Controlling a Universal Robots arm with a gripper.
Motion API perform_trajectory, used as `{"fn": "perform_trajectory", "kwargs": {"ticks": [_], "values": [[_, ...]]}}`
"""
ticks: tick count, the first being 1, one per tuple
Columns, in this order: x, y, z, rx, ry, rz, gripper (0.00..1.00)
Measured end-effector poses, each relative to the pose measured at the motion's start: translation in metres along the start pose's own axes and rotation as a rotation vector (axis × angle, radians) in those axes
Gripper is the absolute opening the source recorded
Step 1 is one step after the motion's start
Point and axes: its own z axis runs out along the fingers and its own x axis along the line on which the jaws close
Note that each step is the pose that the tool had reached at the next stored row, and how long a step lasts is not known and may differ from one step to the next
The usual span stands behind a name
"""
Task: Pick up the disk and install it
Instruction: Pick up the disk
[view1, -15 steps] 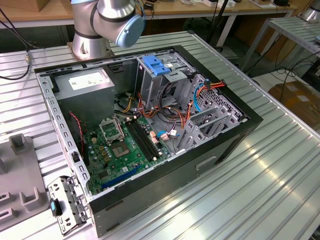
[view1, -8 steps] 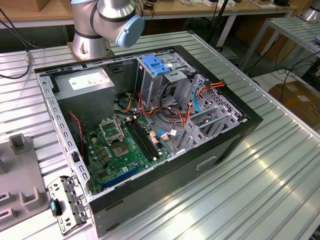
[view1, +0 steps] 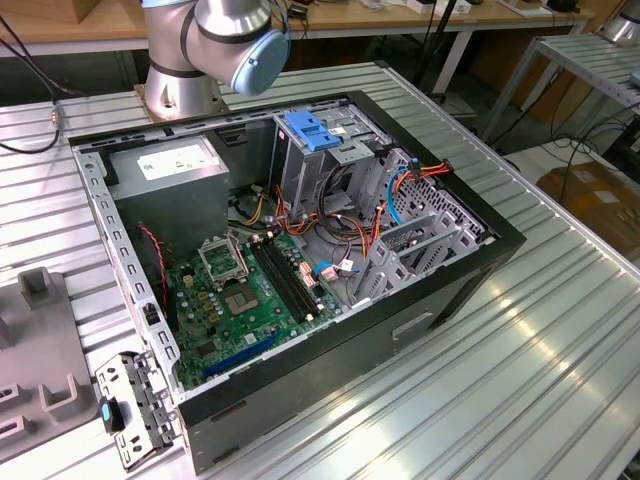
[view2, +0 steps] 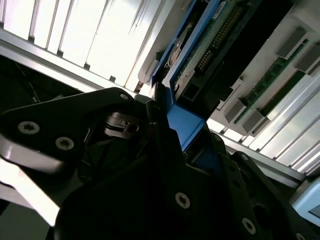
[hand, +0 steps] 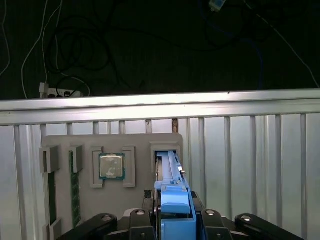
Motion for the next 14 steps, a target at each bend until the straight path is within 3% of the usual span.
{"fn": "perform_trajectory", "kwargs": {"ticks": [14], "values": [[0.0000,-0.0009,-0.0324,0.0001,0.0030,0.000,0.37]]}}
